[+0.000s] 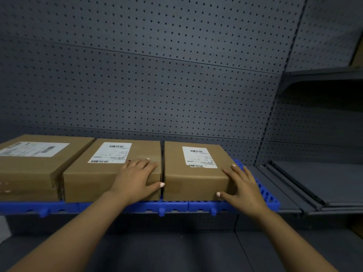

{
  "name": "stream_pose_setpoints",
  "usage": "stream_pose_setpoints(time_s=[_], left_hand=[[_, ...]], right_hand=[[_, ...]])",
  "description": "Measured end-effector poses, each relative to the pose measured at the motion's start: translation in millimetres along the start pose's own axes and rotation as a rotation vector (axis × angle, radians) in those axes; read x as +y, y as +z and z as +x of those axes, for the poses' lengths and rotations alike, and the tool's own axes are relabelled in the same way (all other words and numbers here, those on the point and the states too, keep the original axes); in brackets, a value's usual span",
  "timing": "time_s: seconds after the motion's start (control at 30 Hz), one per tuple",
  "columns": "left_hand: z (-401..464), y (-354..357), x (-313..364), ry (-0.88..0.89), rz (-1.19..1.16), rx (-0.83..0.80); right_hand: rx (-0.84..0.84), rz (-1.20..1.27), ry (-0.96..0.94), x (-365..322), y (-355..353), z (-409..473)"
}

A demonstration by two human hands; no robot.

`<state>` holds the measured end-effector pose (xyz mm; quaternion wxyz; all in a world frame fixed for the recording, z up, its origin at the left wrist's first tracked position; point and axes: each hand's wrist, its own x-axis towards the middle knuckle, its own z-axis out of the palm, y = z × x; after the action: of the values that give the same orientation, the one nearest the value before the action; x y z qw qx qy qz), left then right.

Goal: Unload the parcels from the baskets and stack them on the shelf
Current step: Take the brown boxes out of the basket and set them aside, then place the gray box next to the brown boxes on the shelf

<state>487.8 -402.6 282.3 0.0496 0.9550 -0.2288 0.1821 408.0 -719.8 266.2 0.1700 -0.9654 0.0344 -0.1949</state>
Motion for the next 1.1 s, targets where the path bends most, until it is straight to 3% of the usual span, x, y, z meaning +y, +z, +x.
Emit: stream_pose_setpoints(time_s=[0.1, 0.23, 0.4, 0.57, 0.83, 1.1], left_hand=[[-4.3, -12.4, 5.5, 0.005, -0.007, -0.049], [-27.5, -23.7, 12.1, 0.069, -0.066, 0.054], [-68.3, -31.8, 28.7, 0.158, -0.228, 0.056], [-99.1, -9.0, 83.6, 0.285, -0.370, -0.016], [-131.6, 36.4, 228.0, 0.576, -0.465, -0.226], [-172.6, 111.4, 318.9, 0.676, -0.416, -0.534]], right_hand=[[0.027, -0.021, -0.034, -5.6, -6.6, -10.3], [0.075, 0.032, -0.123, -15.9, -11.3, -30.4], [0.101, 0.085, -0.235, -23.4, -1.5, -73.0], [0.036, 0.050, -0.190, -7.1, 9.1, -145.6], [-0.033, -0.015, 0.167, 88.2, 10.0, -284.1], [-0.220, -0.174, 0.583, 167.1, 27.7, -417.7]])
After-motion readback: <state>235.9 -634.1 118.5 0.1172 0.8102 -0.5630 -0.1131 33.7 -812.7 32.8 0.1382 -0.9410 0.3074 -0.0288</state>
